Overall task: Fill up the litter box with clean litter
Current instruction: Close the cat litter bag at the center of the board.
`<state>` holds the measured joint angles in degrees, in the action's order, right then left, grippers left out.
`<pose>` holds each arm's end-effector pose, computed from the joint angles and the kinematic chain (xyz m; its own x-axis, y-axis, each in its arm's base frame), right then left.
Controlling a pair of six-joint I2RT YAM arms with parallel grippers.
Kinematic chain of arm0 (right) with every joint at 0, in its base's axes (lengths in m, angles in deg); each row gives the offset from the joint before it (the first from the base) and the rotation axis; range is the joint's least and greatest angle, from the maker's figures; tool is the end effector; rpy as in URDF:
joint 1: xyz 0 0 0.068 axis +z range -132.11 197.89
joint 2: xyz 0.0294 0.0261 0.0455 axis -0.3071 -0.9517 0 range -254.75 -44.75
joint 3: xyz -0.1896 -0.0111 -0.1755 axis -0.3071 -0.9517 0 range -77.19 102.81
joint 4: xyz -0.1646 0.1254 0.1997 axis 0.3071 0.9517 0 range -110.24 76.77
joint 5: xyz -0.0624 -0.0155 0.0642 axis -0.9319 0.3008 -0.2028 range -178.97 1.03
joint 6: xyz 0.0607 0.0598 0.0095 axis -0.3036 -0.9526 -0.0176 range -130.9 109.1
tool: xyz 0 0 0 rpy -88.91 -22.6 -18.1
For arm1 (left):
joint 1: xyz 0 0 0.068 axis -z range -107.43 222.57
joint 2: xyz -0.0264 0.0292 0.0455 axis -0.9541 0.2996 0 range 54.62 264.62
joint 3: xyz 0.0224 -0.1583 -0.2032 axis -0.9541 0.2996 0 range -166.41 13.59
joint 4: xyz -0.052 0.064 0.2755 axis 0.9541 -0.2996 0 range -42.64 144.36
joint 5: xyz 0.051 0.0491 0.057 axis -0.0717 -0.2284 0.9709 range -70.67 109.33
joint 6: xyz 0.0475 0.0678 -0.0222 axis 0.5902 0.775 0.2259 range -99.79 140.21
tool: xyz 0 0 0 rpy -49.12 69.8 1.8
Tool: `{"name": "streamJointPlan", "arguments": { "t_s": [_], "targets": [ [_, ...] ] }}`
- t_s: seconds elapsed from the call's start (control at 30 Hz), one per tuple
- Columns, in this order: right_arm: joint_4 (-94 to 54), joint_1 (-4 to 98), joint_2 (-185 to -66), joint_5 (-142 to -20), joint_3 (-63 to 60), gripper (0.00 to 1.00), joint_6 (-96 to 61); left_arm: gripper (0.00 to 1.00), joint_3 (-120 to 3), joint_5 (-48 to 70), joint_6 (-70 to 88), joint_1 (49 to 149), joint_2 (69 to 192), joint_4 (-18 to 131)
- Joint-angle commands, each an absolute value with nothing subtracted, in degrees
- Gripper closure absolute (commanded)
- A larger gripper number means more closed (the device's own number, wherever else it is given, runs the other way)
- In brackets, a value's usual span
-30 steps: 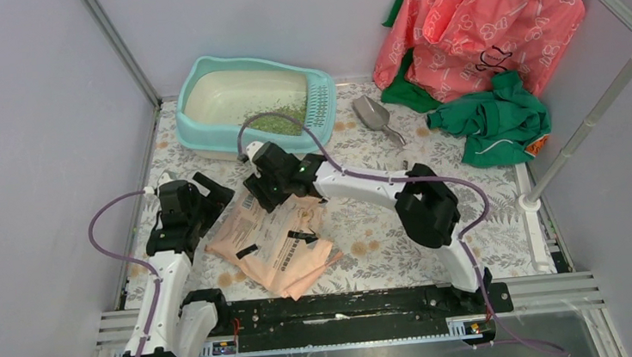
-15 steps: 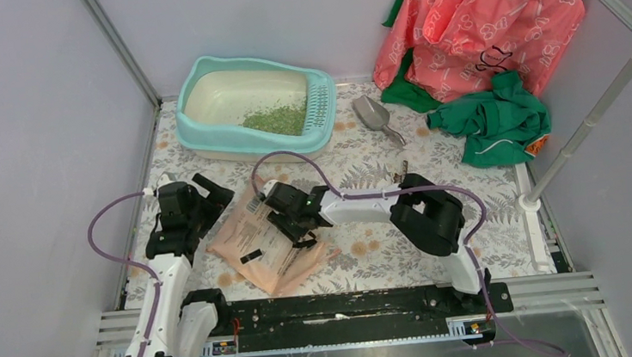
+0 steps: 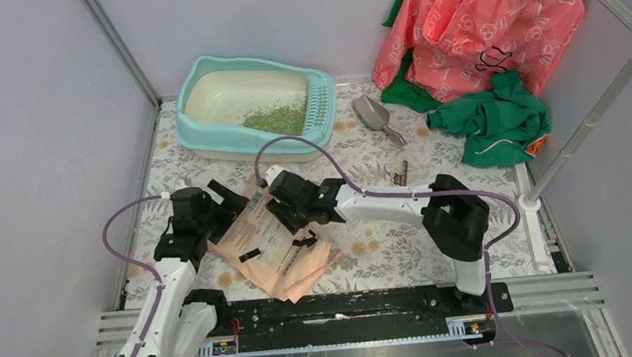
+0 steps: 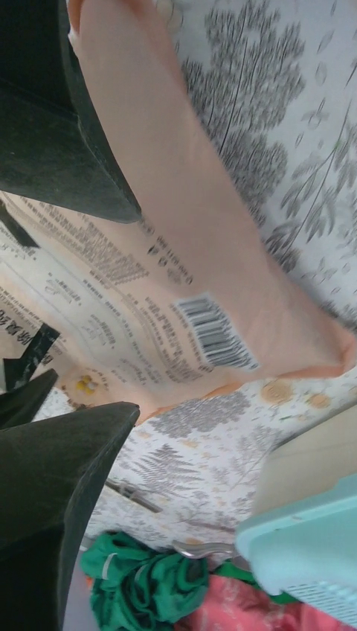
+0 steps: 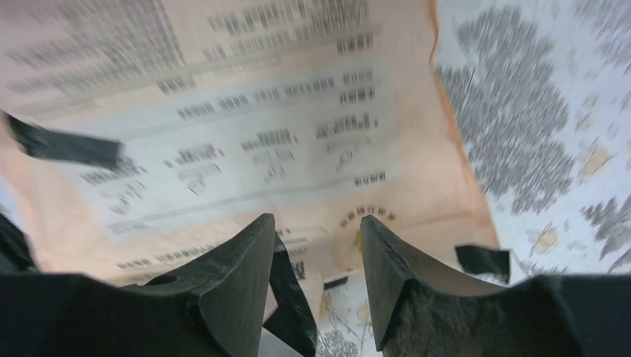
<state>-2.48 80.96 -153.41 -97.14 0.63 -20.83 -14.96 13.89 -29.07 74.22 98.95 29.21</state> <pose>0.2192 0.4079 0.1498 -0.4793 -0.5671 -0.6698 -0.7689 0.6393 0.0090 0.2328 -0.0139 0.1736 -0.5031 -0.7403 -0.4459 -0.4309 0.6621 -0.6131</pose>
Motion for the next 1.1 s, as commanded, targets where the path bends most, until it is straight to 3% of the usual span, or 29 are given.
{"name": "streamJointPlan", "arguments": {
  "t_s": [0.0,0.23,0.4,0.53,0.83,1.07],
  "targets": [
    [-5.0,80.5,-152.4,-99.2,9.5,0.46,-18.4,0.01,-14.3,18.7,-32.3,80.2,99.7,33.2],
    [-10.0,73.2,-158.0,-89.5,17.0,0.49,-22.3,0.01,-11.3,21.1,-36.4,85.2,99.8,33.0],
    [-11.9,71.6,-161.0,-86.7,19.1,0.61,-21.9,0.01,-7.7,22.0,-40.2,90.0,96.7,32.8],
    [-10.9,71.6,-163.9,-85.4,20.7,0.65,-21.7,0.01,-5.7,23.6,-42.6,94.5,96.5,32.8],
    [-12.4,71.7,-165.5,-83.0,14.2,0.67,-22.2,0.01,-4.5,26.8,-45.5,101.4,95.1,30.4],
    [-12.5,71.7,-167.7,-88.0,8.7,0.68,-22.1,0.01,-3.0,27.3,-46.5,103.4,94.4,29.8]
  ]
}}
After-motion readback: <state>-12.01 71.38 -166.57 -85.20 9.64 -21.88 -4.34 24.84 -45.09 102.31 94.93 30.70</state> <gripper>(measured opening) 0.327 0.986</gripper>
